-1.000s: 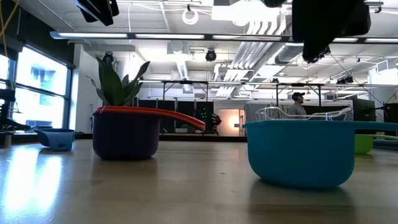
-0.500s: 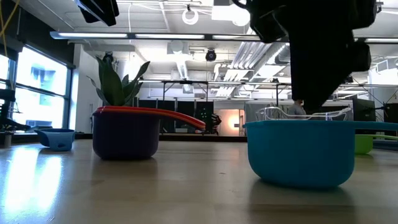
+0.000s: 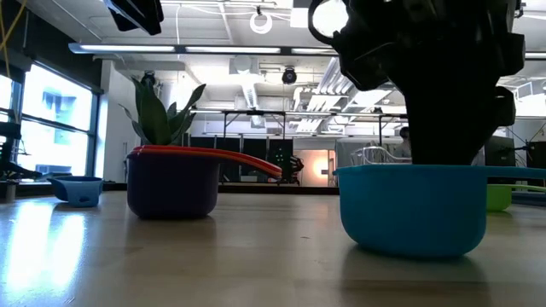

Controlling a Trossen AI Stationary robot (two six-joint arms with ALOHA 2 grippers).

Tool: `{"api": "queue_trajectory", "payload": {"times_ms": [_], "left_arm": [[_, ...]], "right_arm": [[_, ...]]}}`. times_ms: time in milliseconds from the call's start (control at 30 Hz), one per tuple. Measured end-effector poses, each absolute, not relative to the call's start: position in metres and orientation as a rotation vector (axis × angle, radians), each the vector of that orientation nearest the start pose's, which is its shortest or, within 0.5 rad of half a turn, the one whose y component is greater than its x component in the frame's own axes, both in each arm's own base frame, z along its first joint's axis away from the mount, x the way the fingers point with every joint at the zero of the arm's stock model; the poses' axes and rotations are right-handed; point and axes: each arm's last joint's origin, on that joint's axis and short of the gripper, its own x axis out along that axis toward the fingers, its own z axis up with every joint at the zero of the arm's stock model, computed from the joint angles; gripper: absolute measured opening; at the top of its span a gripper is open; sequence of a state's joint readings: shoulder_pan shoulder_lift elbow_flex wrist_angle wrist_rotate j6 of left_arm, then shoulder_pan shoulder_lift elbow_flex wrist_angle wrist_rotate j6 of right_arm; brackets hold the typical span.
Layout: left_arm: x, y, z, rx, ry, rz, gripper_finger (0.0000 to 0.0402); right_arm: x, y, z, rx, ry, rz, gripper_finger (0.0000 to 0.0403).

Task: Nest measuring cups in basket
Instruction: Stack the light blue measuring cup on top of the red measuring cup

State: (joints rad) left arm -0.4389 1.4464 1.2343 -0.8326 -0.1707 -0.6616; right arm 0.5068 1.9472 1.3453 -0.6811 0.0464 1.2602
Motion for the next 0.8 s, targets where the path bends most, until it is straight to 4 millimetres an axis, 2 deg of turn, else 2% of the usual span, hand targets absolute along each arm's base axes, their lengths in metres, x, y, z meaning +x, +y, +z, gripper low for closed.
{"api": "queue_trajectory", "payload": {"times_ms": [167,367,567,800], "left_arm": [[0.263,-0.118,0.289,-0.289,1.024,0.095,0.0086],[0.262,-0.118,0.289,-0.310,1.023,0.107,0.0086],[0.262,-0.118,0.289,-0.369,1.031,0.143,0.0086],[0.261,-0.119,0.289,-0.479,1.027,0.204,0.0086]], "right_arm": [[0.334,0.183,0.167,0.730,1.262,-0.415,0.0011],[0.339,0.174,0.171,0.749,1.287,-0.385,0.0007],[0.357,0.161,0.194,0.696,1.264,-0.287,0.0004],[0.377,0.129,0.223,0.558,1.246,-0.196,0.0002]]}}
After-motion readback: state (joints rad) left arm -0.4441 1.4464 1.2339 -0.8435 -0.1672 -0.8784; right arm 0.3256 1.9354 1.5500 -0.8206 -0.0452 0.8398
